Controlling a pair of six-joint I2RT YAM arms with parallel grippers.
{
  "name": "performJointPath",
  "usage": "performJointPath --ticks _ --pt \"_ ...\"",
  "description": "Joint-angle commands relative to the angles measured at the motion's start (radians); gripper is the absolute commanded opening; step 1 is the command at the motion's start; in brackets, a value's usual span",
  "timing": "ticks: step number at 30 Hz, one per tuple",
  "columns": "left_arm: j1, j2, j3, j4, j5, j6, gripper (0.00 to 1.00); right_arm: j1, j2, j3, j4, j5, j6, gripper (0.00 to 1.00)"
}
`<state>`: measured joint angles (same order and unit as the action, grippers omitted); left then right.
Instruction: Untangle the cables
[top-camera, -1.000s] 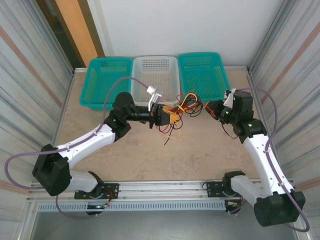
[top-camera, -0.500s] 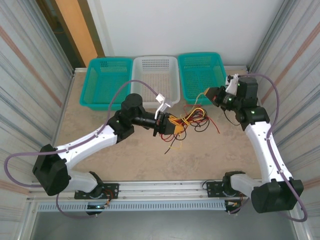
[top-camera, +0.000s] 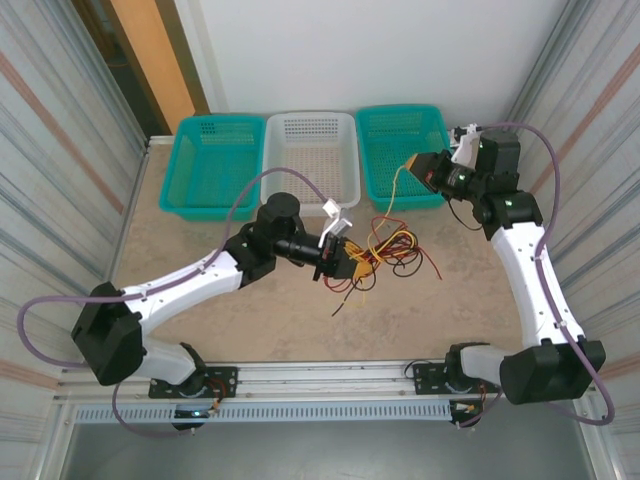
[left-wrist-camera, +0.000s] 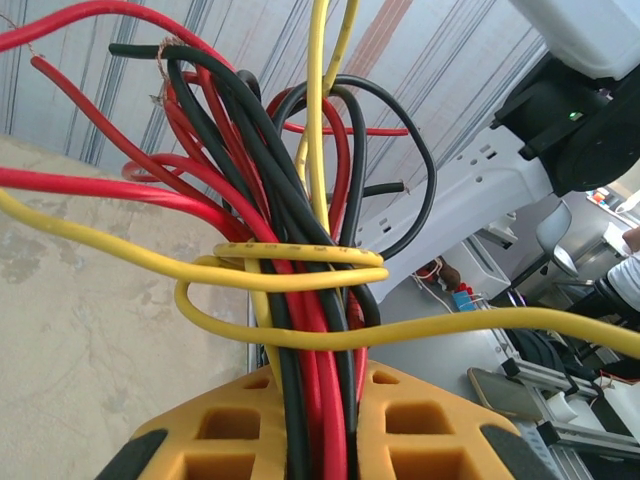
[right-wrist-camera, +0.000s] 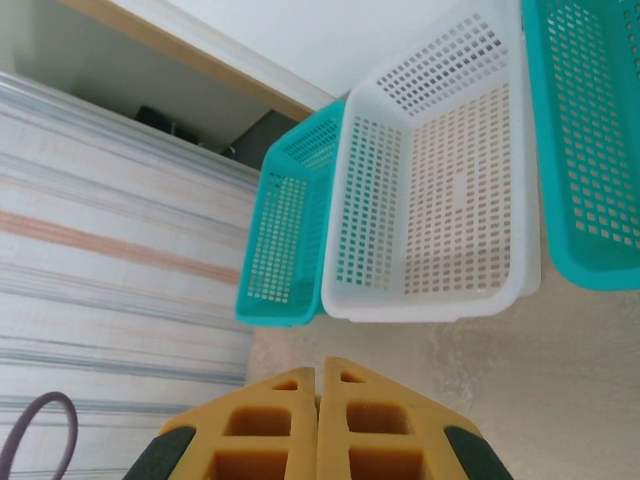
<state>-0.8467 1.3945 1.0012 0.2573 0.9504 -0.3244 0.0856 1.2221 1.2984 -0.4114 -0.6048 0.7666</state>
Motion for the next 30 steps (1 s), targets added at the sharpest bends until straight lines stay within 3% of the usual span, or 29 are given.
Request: performJointPath --ticks 1,19,23,26,30 --pt "-0.017 0.011 0.018 -0.019 0.021 0.029 0.0 0.007 0.005 0.057 0.029 0.006 -0.028 0.0" --pt "-0.069 0.064 0.065 -0.154 0.01 0.139 0.0 0.121 0.111 0.22 0.066 -0.043 -0.069 0.0" --pt "-0.109 0.059 0.11 -0.288 -0.072 0.241 0.0 0.152 0.14 0.266 0.088 -0.039 -0.069 0.0" --pt "-0.096 0.066 0.088 -0.245 -0.09 0.192 0.0 0.166 0.16 0.303 0.099 -0.034 -0.068 0.0" --pt "-0.072 0.061 0.043 -0.184 -0.27 0.089 0.0 0.187 0.155 0.321 0.127 -0.015 -0.064 0.0"
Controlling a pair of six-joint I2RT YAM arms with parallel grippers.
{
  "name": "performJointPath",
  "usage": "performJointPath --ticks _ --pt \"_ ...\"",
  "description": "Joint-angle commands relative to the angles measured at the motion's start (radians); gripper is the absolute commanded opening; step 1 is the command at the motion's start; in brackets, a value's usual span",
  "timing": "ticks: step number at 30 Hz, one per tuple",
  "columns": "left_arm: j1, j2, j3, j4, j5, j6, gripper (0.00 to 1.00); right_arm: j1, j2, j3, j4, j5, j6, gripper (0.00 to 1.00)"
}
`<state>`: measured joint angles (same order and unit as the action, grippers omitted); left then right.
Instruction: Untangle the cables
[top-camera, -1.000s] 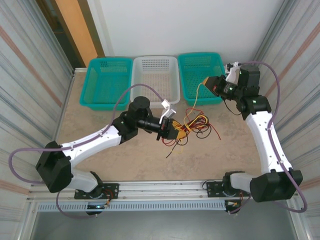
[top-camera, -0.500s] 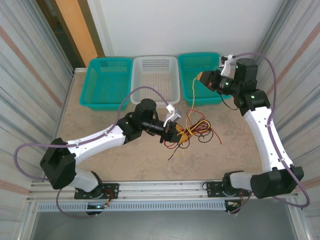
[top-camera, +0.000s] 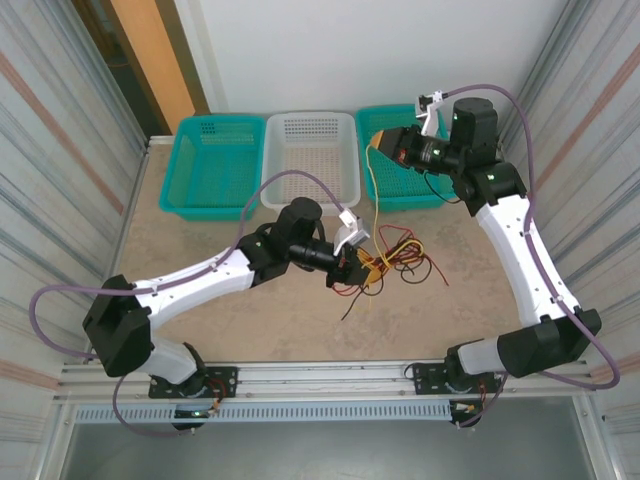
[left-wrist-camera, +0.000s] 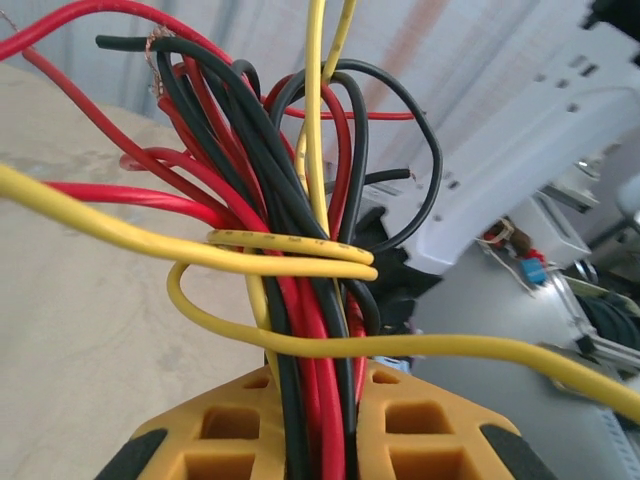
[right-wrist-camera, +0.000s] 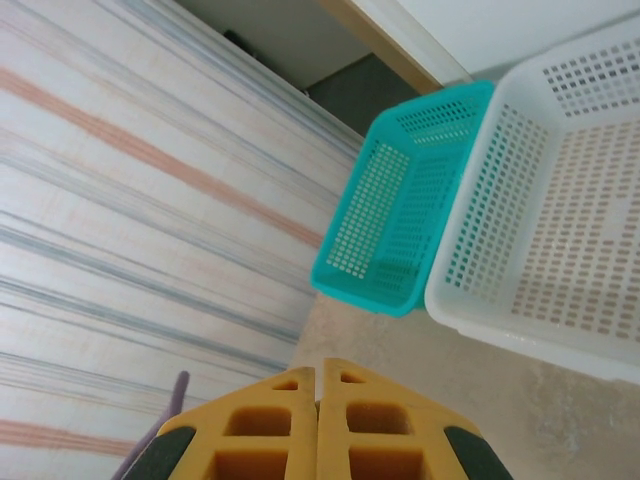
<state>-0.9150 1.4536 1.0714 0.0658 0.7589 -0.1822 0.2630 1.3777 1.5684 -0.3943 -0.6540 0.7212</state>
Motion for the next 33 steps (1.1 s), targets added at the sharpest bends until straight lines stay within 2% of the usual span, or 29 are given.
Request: performJointPath --ticks 1,8,15,22,28,33 --pt "-0.004 -0.005 -0.02 0.001 -0.14 -0.086 0.0 0.014 -0.006 0.051 0.113 0.041 -0.019 0.0" --pt "0.01 -0.027 -0.003 0.123 -0.3 -0.277 0.0 0.064 -0.07 0.04 0.083 0.13 -0.066 0.0" --pt "0.103 -0.012 -0.081 0.377 -0.244 -0.497 0.0 0.06 -0.145 0.012 0.089 0.197 -0.046 0.0" --pt "0.173 -0.023 -0.176 0.572 -0.273 -0.662 0.0 0.066 -0.206 -0.011 0.107 0.203 -0.023 0.0" --pt "0.209 -0.015 -0.208 0.608 -0.278 -0.708 0.0 0.096 -0.255 -0.029 0.111 0.17 -0.032 0.0" --pt "0.232 -0.02 -0.223 0.696 -0.29 -0.753 0.0 0.105 -0.362 -0.165 0.122 0.153 -0.029 0.0"
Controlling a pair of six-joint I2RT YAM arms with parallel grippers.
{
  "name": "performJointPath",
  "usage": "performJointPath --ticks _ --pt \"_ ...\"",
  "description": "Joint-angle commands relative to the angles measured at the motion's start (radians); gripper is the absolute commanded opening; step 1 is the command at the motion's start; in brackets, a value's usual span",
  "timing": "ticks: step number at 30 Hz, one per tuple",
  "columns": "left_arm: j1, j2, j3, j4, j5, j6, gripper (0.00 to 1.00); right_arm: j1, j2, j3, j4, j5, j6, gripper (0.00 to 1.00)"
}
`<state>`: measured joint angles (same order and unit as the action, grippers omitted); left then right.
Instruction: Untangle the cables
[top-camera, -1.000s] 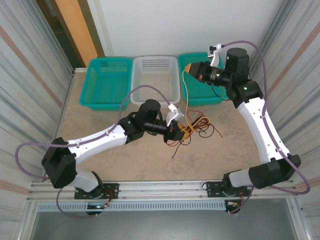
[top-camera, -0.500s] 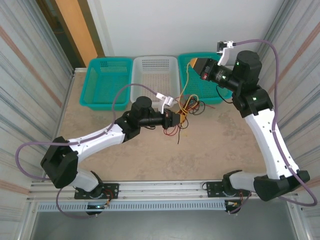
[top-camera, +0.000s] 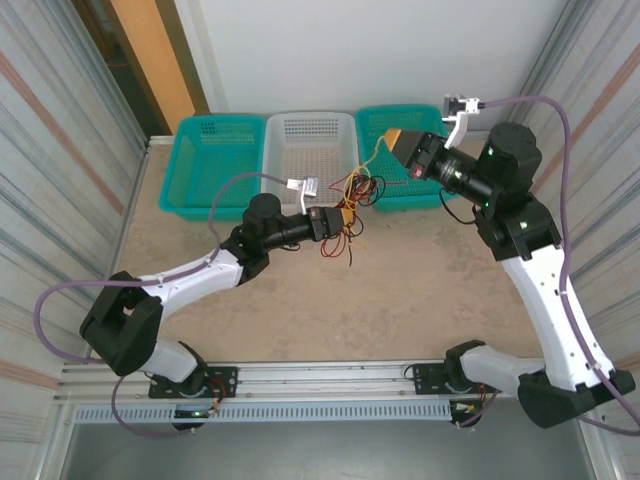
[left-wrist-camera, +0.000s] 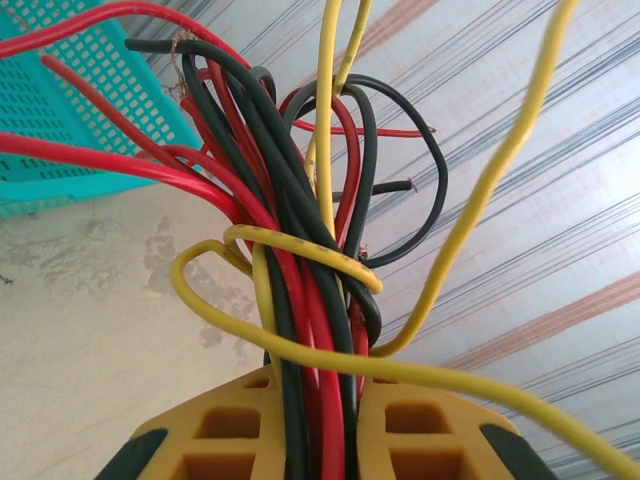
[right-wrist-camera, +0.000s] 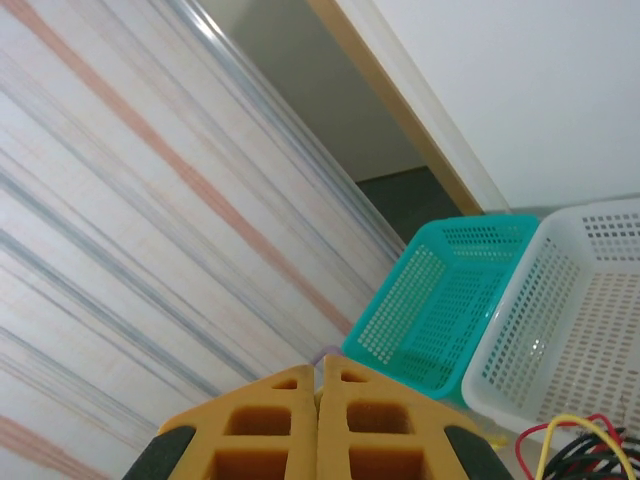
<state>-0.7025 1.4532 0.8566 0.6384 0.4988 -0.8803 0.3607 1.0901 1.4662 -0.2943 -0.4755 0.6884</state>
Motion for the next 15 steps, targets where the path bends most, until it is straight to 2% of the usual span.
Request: performJointPath --ticks 1,8,15 --pt "0.029 -0.02 -0.012 0.138 -0.034 -0.066 0.0 0.008 -0.095 -0.089 0.023 -0.021 0.005 0.0" --pt "0.114 0.014 -0.058 0.393 -0.043 -0.23 0.0 0.0 -0.255 -0.176 -0.06 0.044 -0.02 0.0" --pt "0.144 -0.003 -0.082 0.434 -0.076 -0.259 0.0 -0.074 -0.355 -0.252 -0.079 0.063 -0.004 0.0"
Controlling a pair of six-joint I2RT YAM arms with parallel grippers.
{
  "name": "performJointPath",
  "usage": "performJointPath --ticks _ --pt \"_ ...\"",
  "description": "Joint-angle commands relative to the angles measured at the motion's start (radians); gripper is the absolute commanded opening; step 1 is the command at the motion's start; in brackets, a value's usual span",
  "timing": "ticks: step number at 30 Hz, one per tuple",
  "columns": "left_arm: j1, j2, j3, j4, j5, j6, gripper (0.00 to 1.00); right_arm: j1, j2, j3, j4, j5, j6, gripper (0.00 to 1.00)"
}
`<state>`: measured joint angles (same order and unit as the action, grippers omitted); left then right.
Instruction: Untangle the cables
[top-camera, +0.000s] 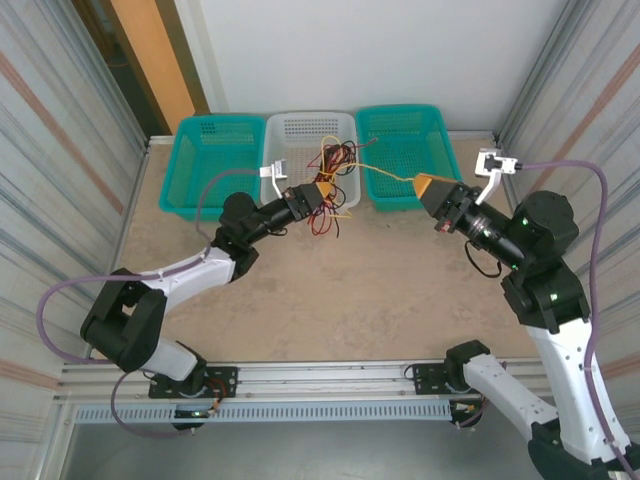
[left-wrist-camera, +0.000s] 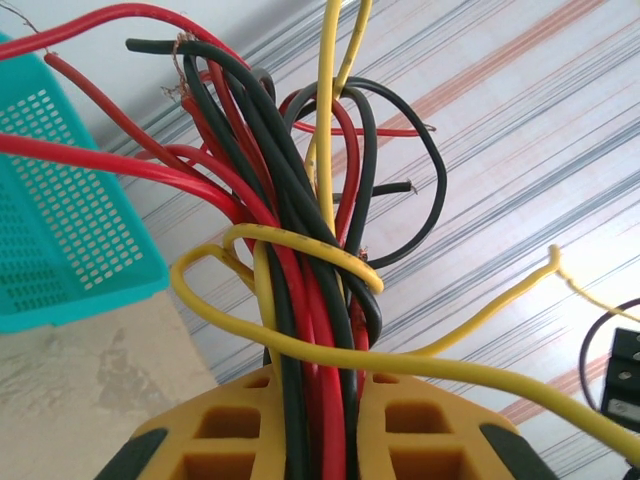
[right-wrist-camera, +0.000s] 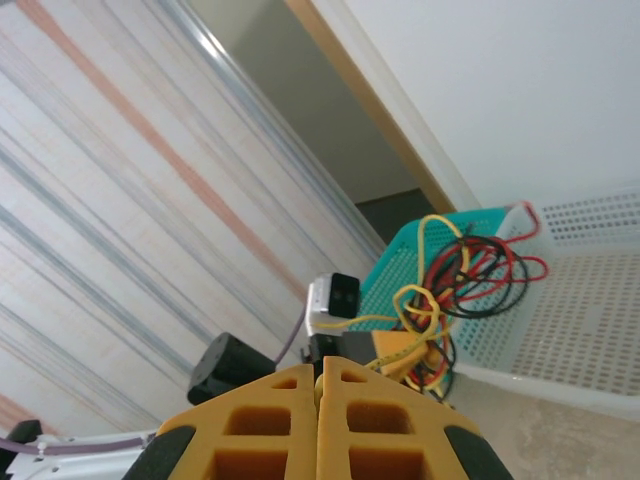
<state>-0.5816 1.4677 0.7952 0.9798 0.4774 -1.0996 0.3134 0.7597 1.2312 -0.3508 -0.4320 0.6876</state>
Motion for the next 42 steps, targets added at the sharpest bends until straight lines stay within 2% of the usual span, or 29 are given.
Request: performJointPath --ticks 1,9,15,20,27,31,36,42 --pt "0.028 -0.024 -0.026 0.096 -0.057 -0.042 0.0 -0.041 -0.034 -0.03 -0.029 0.019 -0.001 0.0" --pt "0.086 -0.049 -0.057 0.171 -0.064 -0.107 0.0 -0.129 -0.1 -0.141 -0.049 -0.001 -0.003 0.0" --pt "0.129 -0.033 -0.075 0.291 -0.066 -0.162 0.0 -0.201 -0.112 -0.174 -0.078 -0.027 0.002 0.0" --pt "0.148 0.003 -0.085 0.438 -0.062 -0.229 0.0 -0.267 -0.082 -0.18 -0.159 0.013 0.003 0.0" --pt "0.143 -0.062 -0.027 0.438 0.023 -0.152 0.0 -0.346 -0.048 -0.243 -0.164 -0.02 0.031 0.0" --pt "0.113 -0.073 0.038 0.438 0.099 -0.127 0.0 -0.359 -0.005 -0.283 -0.146 -0.052 0.052 0.0" --pt "0.04 -0.065 0.165 0.437 0.286 -0.062 0.0 -0.361 0.044 -0.33 -0.092 -0.085 0.075 0.0" --pt "0.009 -0.065 0.199 0.438 0.325 -0.051 0.0 -0.377 0.131 -0.34 -0.057 -0.076 0.068 0.0"
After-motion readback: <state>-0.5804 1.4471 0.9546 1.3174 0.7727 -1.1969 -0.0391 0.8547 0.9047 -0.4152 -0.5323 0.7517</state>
